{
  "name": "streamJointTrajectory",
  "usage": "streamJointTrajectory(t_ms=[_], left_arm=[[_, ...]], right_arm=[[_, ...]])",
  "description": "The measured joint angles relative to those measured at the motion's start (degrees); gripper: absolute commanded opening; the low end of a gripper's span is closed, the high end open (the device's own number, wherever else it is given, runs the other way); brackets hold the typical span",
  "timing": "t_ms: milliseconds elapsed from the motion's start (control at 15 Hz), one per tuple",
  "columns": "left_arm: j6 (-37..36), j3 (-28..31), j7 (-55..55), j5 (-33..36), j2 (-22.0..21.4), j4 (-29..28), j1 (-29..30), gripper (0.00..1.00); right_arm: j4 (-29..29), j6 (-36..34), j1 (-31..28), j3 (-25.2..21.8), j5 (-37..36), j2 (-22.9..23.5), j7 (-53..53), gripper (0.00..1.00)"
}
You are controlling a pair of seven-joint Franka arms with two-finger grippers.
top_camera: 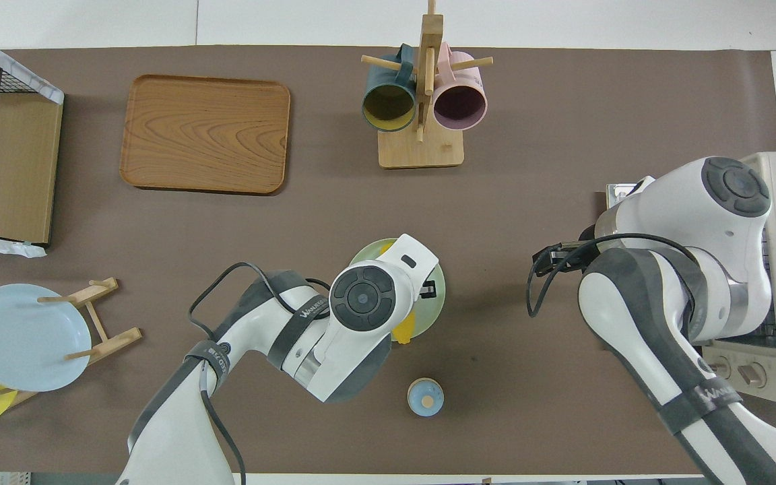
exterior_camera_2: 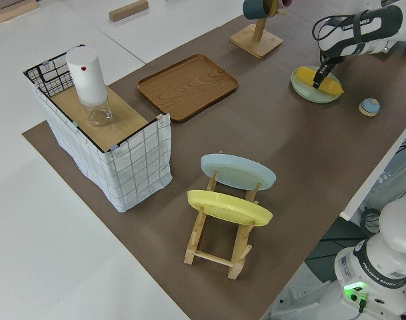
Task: Put corn in oven
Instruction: 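Lower the corn onto the plate, open the left gripper, and withdraw it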
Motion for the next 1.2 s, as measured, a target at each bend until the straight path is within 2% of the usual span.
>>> streamJointTrajectory(t_ms=[67,133,400,733,933,1200], left_arm=[[0.0,0.0,0.0,0.0,0.0,-0.1,0.0,1.00],[0.0,0.0,0.0,0.0,0.0,-0.1,-0.1,1.00],[-0.9,0.8,1.5,0.0,-1.1,0.0,0.6,1.00],[-13.0,1.3,7.5,0.0,-8.7,1.7,6.1,1.00],[-20.2,1.4,10.7,0.0,-12.7,4.5,10.0,1.00],[-29.1,1.7,18.5,0.0,-17.2,8.3,18.2,1.00]], right_arm=[[0.2,0.0,0.0,0.0,0.0,-0.3,0.3,0.97],[0.3,0.0,0.0,0.0,0.0,-0.6,0.5,1.00],[0.4,-0.2,-0.1,-0.1,0.0,-1.6,0.6,1.00],[1.3,-1.3,1.9,0.4,0.1,-3.8,1.1,1.00],[3.9,-3.3,5.7,0.6,0.1,-4.0,7.8,1.00],[9.9,-6.6,15.3,0.9,-2.0,-3.0,22.7,1.00]])
